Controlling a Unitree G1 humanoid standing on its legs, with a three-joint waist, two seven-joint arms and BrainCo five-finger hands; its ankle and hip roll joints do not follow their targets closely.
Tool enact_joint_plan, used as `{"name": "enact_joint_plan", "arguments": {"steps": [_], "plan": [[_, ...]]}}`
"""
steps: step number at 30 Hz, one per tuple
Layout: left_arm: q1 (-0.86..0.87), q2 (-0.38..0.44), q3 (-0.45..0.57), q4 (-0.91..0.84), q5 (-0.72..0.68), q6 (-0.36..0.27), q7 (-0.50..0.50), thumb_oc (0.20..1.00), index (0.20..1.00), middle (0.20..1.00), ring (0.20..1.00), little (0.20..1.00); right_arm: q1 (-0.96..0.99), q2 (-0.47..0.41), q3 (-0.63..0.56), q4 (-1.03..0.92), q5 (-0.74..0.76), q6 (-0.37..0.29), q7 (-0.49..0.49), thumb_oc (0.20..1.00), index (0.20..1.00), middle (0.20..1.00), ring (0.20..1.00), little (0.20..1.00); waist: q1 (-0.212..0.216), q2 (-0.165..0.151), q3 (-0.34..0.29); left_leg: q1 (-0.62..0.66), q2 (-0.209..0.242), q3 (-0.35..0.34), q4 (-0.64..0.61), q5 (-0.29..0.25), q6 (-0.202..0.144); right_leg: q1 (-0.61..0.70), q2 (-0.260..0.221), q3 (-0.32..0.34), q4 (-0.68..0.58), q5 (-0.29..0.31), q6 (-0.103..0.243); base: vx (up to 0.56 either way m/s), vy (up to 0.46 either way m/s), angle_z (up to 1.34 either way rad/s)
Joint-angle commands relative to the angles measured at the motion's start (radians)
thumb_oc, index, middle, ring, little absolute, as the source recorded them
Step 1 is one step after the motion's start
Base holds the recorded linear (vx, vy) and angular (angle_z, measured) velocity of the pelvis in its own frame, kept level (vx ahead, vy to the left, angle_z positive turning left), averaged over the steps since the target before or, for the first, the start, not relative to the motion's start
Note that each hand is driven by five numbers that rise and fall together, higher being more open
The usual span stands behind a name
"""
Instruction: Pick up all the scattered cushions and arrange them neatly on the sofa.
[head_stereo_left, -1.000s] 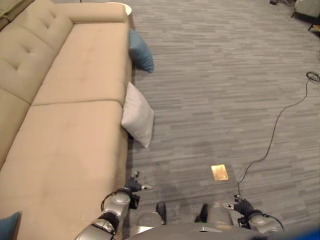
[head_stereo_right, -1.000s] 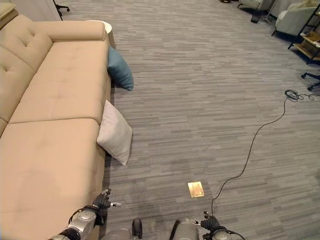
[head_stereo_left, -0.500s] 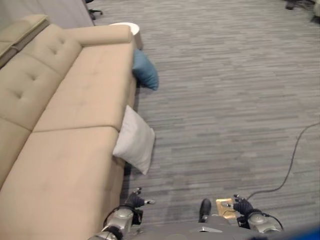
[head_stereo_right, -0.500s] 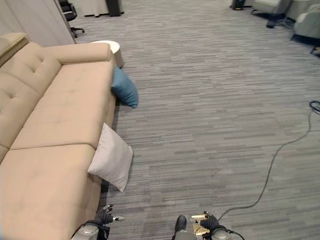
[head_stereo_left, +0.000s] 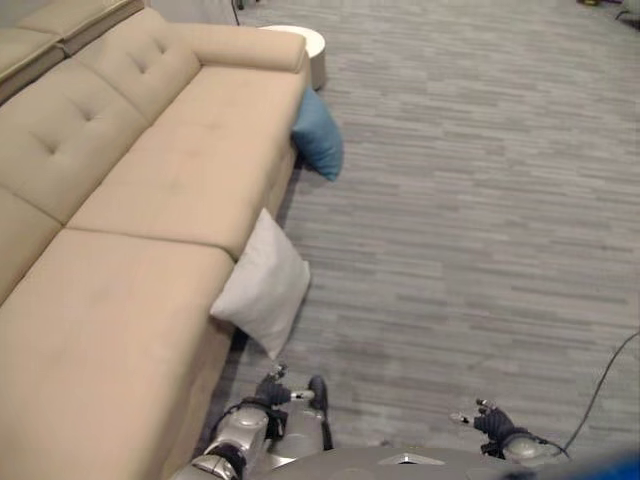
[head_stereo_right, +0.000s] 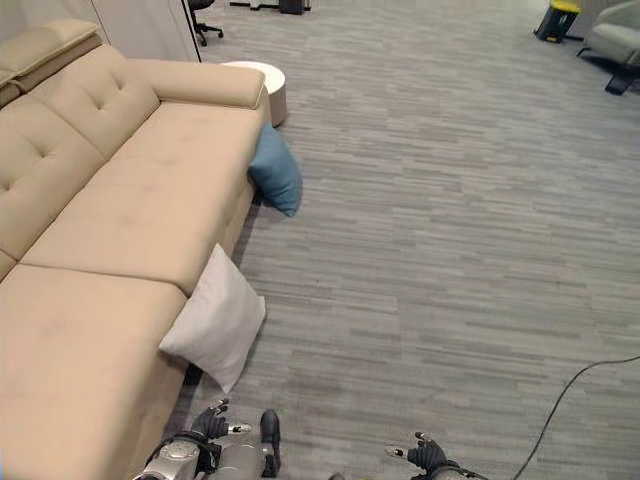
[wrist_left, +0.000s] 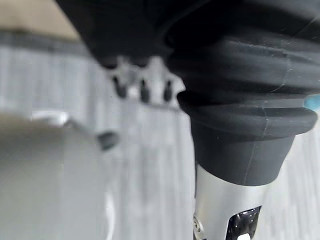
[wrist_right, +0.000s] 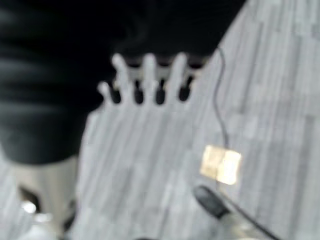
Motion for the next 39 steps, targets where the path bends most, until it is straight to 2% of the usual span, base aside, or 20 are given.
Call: {"name": "enact_joint_plan", "arguments": {"steps": [1, 3, 4, 8, 10, 11, 12, 14, 16, 20, 22, 24, 25, 26, 28, 30, 36, 37, 38, 39], "plan": [[-0.028, -0.002, -0.029, 0.017, 0.012, -0.001, -0.005, 1.0, 1.0, 1.0, 1.0, 1.0, -0.035, -0.025, -0.011, -0.052, -0.005, -0.018, 0.003, 1.0, 1.0, 1.0, 1.0, 1.0, 0.033, 0.033, 0.024, 0.003, -0.018, -0.045, 0.091, -0.045, -0.024, -0.154, -0.11, 0.025, 0.339, 0.169, 0.102, 0.25, 0.139, 0.14], [-0.04, 0.007, -0.041, 0.007, 0.014, -0.002, -0.004, 1.0, 1.0, 1.0, 1.0, 1.0, -0.042, -0.021, -0.012, -0.061, 0.0, -0.017, 0.002, 1.0, 1.0, 1.0, 1.0, 1.0, 0.013, 0.043, 0.039, 0.049, -0.025, -0.073, 0.09, -0.075, -0.005, -0.218, -0.129, 0.046, 0.458, 0.207, 0.104, 0.27, 0.107, 0.54], [-0.039, 0.012, -0.039, 0.005, 0.01, -0.004, -0.002, 1.0, 1.0, 1.0, 1.0, 1.0, -0.041, -0.021, -0.011, -0.061, 0.0, -0.019, 0.004, 1.0, 1.0, 1.0, 1.0, 1.0, 0.013, 0.045, 0.035, 0.066, -0.028, -0.079, 0.083, -0.084, -0.004, -0.232, -0.139, 0.041, 0.451, 0.206, 0.099, 0.27, 0.04, 1.09], [-0.04, 0.016, -0.036, 0.015, 0.013, -0.006, -0.003, 1.0, 1.0, 1.0, 1.0, 1.0, -0.041, -0.019, 0.0, -0.07, -0.005, -0.022, 0.008, 1.0, 1.0, 1.0, 1.0, 1.0, 0.014, 0.044, 0.034, 0.107, -0.034, -0.128, 0.05, -0.098, -0.017, -0.267, -0.138, 0.062, 0.278, 0.193, 0.082, 0.24, -0.109, 0.58], [-0.039, 0.015, -0.038, 0.023, 0.024, -0.007, -0.002, 1.0, 1.0, 1.0, 1.0, 1.0, -0.046, -0.019, 0.007, -0.078, -0.001, -0.024, 0.011, 1.0, 1.0, 1.0, 1.0, 1.0, -0.001, 0.033, 0.035, 0.12, -0.037, -0.161, 0.05, -0.109, -0.028, -0.291, -0.108, 0.16, 0.155, 0.207, 0.086, 0.27, -0.171, 0.39], [-0.043, 0.014, -0.042, 0.032, 0.023, -0.012, -0.002, 1.0, 1.0, 1.0, 1.0, 1.0, -0.048, -0.019, 0.018, -0.082, 0.009, -0.025, 0.015, 1.0, 1.0, 1.0, 1.0, 1.0, -0.032, 0.028, 0.034, 0.136, -0.042, -0.226, 0.048, -0.127, -0.04, -0.325, -0.073, 0.336, 0.042, 0.235, 0.095, 0.39, -0.224, 0.53], [-0.043, 0.013, -0.045, 0.036, 0.025, -0.012, -0.004, 1.0, 1.0, 1.0, 1.0, 1.0, -0.049, -0.019, 0.018, -0.081, 0.013, -0.022, 0.018, 1.0, 1.0, 1.0, 1.0, 1.0, -0.043, 0.025, 0.031, 0.138, -0.043, -0.246, 0.048, -0.132, -0.044, -0.342, -0.07, 0.381, 0.026, 0.249, 0.103, 0.3, -0.165, 0.64], [-0.042, 0.012, -0.044, 0.04, 0.026, -0.014, -0.003, 1.0, 1.0, 1.0, 1.0, 1.0, -0.047, -0.019, 0.019, -0.078, 0.013, -0.019, 0.02, 1.0, 1.0, 1.0, 1.0, 1.0, -0.052, 0.024, 0.03, 0.142, -0.044, -0.264, 0.056, -0.145, -0.046, -0.349, -0.062, 0.402, 0.022, 0.254, 0.107, 0.17, -0.116, 1.12], [-0.029, 0.008, -0.035, 0.055, 0.024, -0.017, 0.001, 1.0, 1.0, 1.0, 1.0, 1.0, -0.033, -0.016, 0.018, -0.067, 0.004, -0.013, 0.024, 1.0, 1.0, 1.0, 1.0, 1.0, -0.05, 0.013, 0.021, 0.143, -0.048, -0.287, 0.084, -0.167, -0.056, -0.316, -0.073, 0.357, 0.01, 0.254, 0.106, 0.21, -0.18, 0.89], [-0.017, 0.005, -0.042, 0.044, 0.011, -0.015, -0.003, 1.0, 1.0, 1.0, 1.0, 1.0, -0.009, -0.029, 0.019, -0.069, 0.011, -0.02, 0.023, 1.0, 1.0, 1.0, 1.0, 1.0, -0.047, 0.0, 0.019, 0.096, -0.025, -0.3, 0.182, -0.152, -0.093, -0.26, -0.057, 0.297, -0.003, 0.228, 0.081, 0.14, -0.237, 0.81], [-0.024, 0.006, -0.058, 0.032, 0.01, -0.013, -0.007, 1.0, 1.0, 1.0, 1.0, 1.0, -0.01, -0.043, 0.024, -0.074, 0.021, -0.028, 0.016, 1.0, 1.0, 1.0, 1.0, 1.0, -0.053, -0.014, 0.038, 0.014, 0.016, -0.212, 0.315, -0.111, -0.111, -0.215, -0.055, 0.236, -0.021, 0.21, 0.051, 0.06, -0.261, 1.1], [-0.027, 0.006, -0.059, 0.028, 0.01, -0.011, -0.008, 1.0, 1.0, 1.0, 1.0, 1.0, -0.012, -0.044, 0.022, -0.073, 0.026, -0.026, 0.015, 1.0, 1.0, 1.0, 1.0, 1.0, -0.057, -0.015, 0.039, 0.006, 0.032, -0.181, 0.327, -0.114, -0.111, -0.201, -0.05, 0.222, -0.031, 0.204, 0.046, 0.04, -0.096, 1.0], [-0.038, 0.009, -0.068, 0.024, 0.013, -0.01, -0.008, 1.0, 1.0, 1.0, 1.0, 1.0, -0.018, -0.043, 0.018, -0.07, 0.041, -0.025, 0.012, 1.0, 1.0, 1.0, 1.0, 1.0, -0.07, -0.016, 0.036, 0.002, 0.073, -0.07, 0.277, -0.116, -0.097, -0.174, -0.047, 0.17, -0.052, 0.189, 0.042, 0.03, -0.053, 0.8], [-0.038, 0.009, -0.068, 0.024, 0.013, -0.01, -0.008, 1.0, 1.0, 1.0, 1.0, 1.0, -0.018, -0.043, 0.018, -0.07, 0.041, -0.025, 0.012, 1.0, 1.0, 1.0, 1.0, 1.0, -0.07, -0.016, 0.036, 0.003, 0.072, -0.07, 0.275, -0.115, -0.097, -0.173, -0.047, 0.17, -0.053, 0.189, 0.042, 0.07, -0.078, 0.89], [-0.038, 0.012, -0.064, 0.029, 0.018, -0.006, -0.007, 1.0, 1.0, 1.0, 1.0, 1.0, -0.019, -0.037, 0.01, -0.073, 0.05, -0.025, 0.01, 1.0, 1.0, 1.0, 1.0, 1.0, -0.082, -0.011, 0.025, -0.013, 0.098, 0.063, 0.202, -0.088, -0.089, -0.149, -0.044, 0.099, -0.057, 0.17, 0.041, 0.07, -0.022, 1.26], [-0.037, 0.012, -0.06, 0.034, 0.021, -0.003, -0.008, 1.0, 1.0, 1.0, 1.0, 1.0, -0.016, -0.034, 0.005, -0.075, 0.054, -0.024, 0.01, 1.0, 1.0, 1.0, 1.0, 1.0, -0.091, -0.004, 0.018, -0.005, 0.107, 0.103, 0.164, -0.078, -0.105, -0.131, -0.036, 0.082, -0.057, 0.148, 0.048, 0.15, 0.029, 0.97], [-0.026, 0.017, -0.044, 0.055, 0.022, -0.003, -0.011, 1.0, 1.0, 1.0, 1.0, 1.0, -0.028, -0.014, 0.007, -0.077, 0.038, -0.02, 0.014, 1.0, 1.0, 1.0, 1.0, 1.0, -0.08, -0.006, 0.008, 0.011, 0.057, 0.071, 0.107, -0.073, -0.082, -0.151, -0.07, 0.038, 0.043, 0.149, 0.064, 0.11, 0.109, 0.31], [-0.022, 0.019, -0.037, 0.052, 0.021, -0.002, -0.016, 1.0, 1.0, 1.0, 1.0, 1.0, -0.031, -0.011, 0.008, -0.082, 0.027, -0.018, 0.016, 1.0, 1.0, 1.0, 1.0, 1.0, -0.069, 0.002, 0.009, 0.032, 0.042, 0.067, 0.097, -0.091, -0.062, -0.175, -0.105, 0.023, 0.126, 0.157, 0.079, 0.06, 0.133, 0.07], [-0.022, 0.019, -0.037, 0.052, 0.021, -0.002, -0.016, 1.0, 1.0, 1.0, 1.0, 1.0, -0.031, -0.011, 0.008, -0.082, 0.027, -0.018, 0.016, 1.0, 1.0, 1.0, 1.0, 1.0, -0.068, 0.002, 0.008, 0.031, 0.042, 0.067, 0.097, -0.091, -0.062, -0.176, -0.106, 0.024, 0.128, 0.156, 0.08, 0.14, 0.243, 0.15], [-0.023, 0.028, -0.031, 0.053, 0.02, -0.003, -0.014, 1.0, 1.0, 1.0, 1.0, 1.0, -0.041, -0.004, 0.009, -0.091, 0.026, -0.019, 0.017, 1.0, 1.0, 1.0, 1.0, 1.0, -0.07, 0.007, 0.015, 0.058, 0.033, 0.066, 0.078, -0.098, -0.048, -0.209, -0.146, 0.026, 0.232, 0.19, 0.103, 0.08, 0.113, 0.13]]}}
